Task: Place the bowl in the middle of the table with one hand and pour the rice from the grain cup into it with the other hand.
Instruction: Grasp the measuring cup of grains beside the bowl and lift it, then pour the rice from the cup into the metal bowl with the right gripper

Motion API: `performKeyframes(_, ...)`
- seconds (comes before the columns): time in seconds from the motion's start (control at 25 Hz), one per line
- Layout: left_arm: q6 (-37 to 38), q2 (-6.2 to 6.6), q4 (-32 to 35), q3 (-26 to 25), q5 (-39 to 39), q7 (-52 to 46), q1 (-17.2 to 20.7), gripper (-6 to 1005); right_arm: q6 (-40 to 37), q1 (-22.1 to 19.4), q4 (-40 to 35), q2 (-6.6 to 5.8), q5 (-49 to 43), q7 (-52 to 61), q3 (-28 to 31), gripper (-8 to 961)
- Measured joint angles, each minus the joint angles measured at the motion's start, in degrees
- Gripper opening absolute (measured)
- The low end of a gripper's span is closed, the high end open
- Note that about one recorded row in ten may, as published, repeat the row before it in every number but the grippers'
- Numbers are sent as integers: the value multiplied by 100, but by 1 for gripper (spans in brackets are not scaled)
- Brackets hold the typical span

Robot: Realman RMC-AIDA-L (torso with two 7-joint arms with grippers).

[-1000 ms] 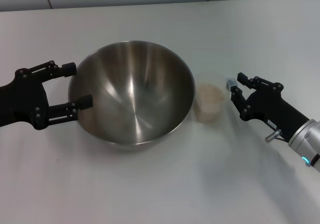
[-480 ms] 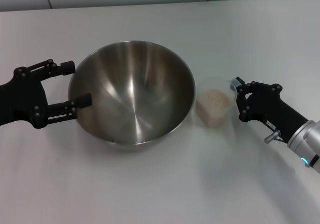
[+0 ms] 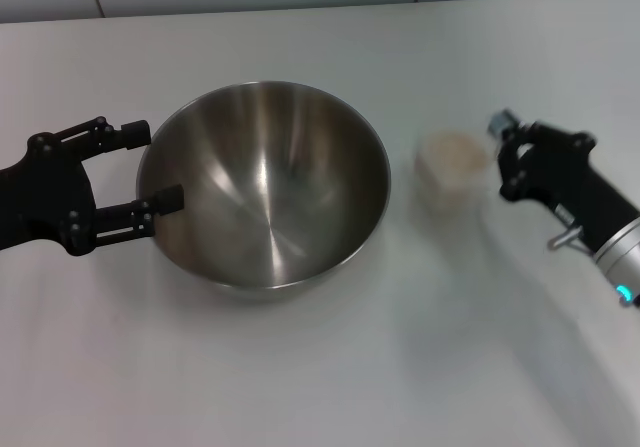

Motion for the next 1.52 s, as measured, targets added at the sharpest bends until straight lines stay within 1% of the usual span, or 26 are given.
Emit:
performKeyframes(0.08,0,0,0,0,0,0,0,813,-221,47,-3,-14,1,-15,133,12)
performKeyframes(0.2,0,0,0,-17,0,0,-1,813,-446,190,-27,-37,0,-255,167,12)
performKeyframes(0.4,0,-1,0,-83,0,0,3,812,-523,506,31,-33,0,-1342,167,12)
performKeyframes(0.48,0,0,0,-105,-1,6,7,812,-504,706,131,-31,0,-2024,166,12)
performKeyframes(0.52,0,0,0,-132,-3,22,13,812,-504,706,131,-31,0,-2024,166,11)
performKeyframes(0.56,0,0,-2,-154,-4,35,19,812,-516,757,157,-32,-1,-2253,165,11)
performKeyframes(0.76,0,0,-62,-335,-8,-25,23,813,-588,915,470,-33,-28,-3907,153,11)
performKeyframes(0.8,0,0,-82,-382,-8,-23,18,813,-586,962,564,-33,-46,-4634,117,11)
performKeyframes(0.84,0,0,-104,-421,-9,-14,13,813,-586,962,564,-33,-46,-4634,117,12)
performKeyframes(1.04,0,0,-139,-469,-15,11,-2,812,-530,1003,717,-16,-292,-6070,79,13)
performKeyframes(1.16,0,0,-140,-563,-21,46,-5,813,-529,1006,772,-12,-435,-6692,78,13)
performKeyframes(1.52,7,5,-141,-589,-21,69,-11,812,-493,996,1024,-4,-511,-8772,-4,11)
